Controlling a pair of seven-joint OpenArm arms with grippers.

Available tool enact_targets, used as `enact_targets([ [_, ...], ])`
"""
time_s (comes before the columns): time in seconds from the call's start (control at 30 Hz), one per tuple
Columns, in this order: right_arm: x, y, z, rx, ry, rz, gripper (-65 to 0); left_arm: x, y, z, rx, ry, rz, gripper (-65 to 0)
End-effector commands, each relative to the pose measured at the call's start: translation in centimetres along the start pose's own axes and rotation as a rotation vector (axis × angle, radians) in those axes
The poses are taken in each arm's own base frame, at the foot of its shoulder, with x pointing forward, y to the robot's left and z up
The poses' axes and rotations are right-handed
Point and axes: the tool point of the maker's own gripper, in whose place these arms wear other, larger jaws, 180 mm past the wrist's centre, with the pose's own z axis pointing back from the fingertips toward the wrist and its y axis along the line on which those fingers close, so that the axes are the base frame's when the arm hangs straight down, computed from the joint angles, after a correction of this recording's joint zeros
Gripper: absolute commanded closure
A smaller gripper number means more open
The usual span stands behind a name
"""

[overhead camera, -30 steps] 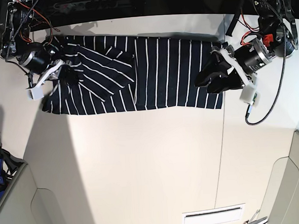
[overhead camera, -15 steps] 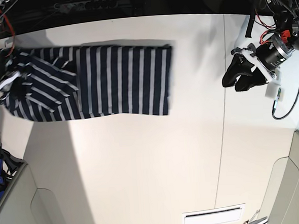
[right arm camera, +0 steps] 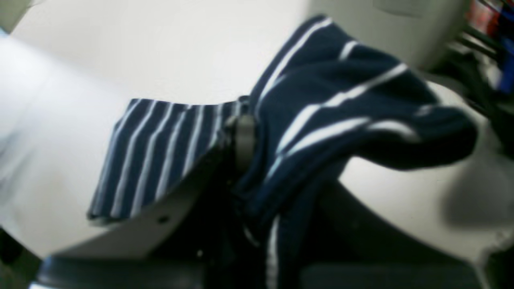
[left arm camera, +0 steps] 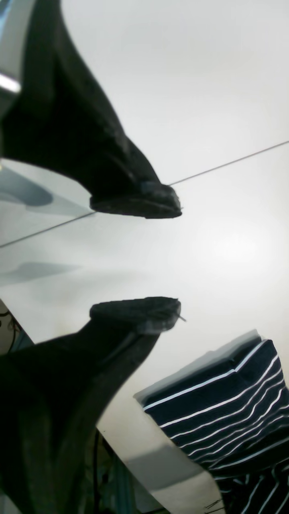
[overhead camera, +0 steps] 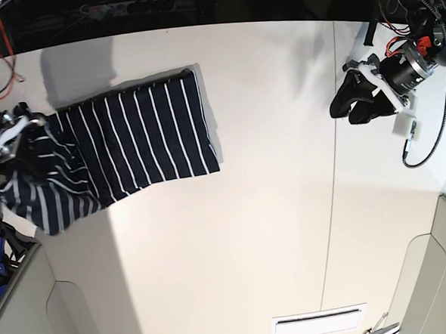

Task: Fold the T-shirt properly
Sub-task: 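Fold the strip end with the right gripper over onto the left half, then grasp the folded bundle with both grippers and straighten it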

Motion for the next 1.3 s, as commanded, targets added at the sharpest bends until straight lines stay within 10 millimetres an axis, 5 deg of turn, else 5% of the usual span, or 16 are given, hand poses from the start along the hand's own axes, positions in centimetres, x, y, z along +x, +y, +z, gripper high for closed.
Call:
enact_targets([
  [0.0, 1.2, 1.5, -0.6, 0.035, -0.048, 0.013, 0.0, 1.3, -0.3, 0.3, -0.013, -0.041, -0.026, -34.4],
  [0.13, -1.6, 8.4, -4.5, 0.17, 0.044, 0.027, 0.0, 1.1, -0.3, 0.4, -0.013, -0.035, -0.023, -34.4],
  [0.23, -4.0, 13.1, -7.3, 0.237, 0.119, 0.122, -28.5, 1.2, -0.4, 0.4, -0.02, -0.04, -0.02, -34.4],
  [0.3, -5.5, 15.8, -8.8, 0.272, 0.148, 0.191, -38.8, 1.3, -0.8, 0.4, -0.038, -0.052, -0.008, -34.4],
  [0.43, -7.7, 20.4, -10.6, 0.335, 0.223, 0.338, -39.4, 1.2, -1.2, 0.4, -0.061, -0.044, 0.005, -34.4],
  [0.63, -6.0, 23.4, -12.1, 0.285, 0.196, 0.496, -39.4, 1.0, -1.0, 1.0, -0.061, -0.046, 0.025, -34.3],
  [0.73, -4.1, 22.4, -12.8, 0.197, 0.165, 0.52, -39.2, 2.4, -1.3, 1.7, -0.096, -0.114, 0.054, -32.6],
  [0.87, -0.8, 18.1, -13.6, -0.016, 0.108, 0.479, -38.6, 3.6, -3.8, 2.3, -0.188, -0.136, 0.038, -9.3],
  [0.93, 0.8, 15.4, -13.7, -0.125, 0.082, 0.432, -31.6, 4.2, -5.5, 2.4, -0.232, -0.139, 0.007, -4.0],
  [1.07, 3.6, 10.6, -13.4, -0.265, 0.048, 0.349, -2.9, 4.7, -8.6, 2.1, -0.305, -0.134, -0.063, -3.4],
  [1.27, 6.7, 6.4, -12.9, -0.334, -0.009, 0.254, 0.0, 2.4, -12.4, -0.2, -0.395, -0.045, -0.113, -3.4],
])
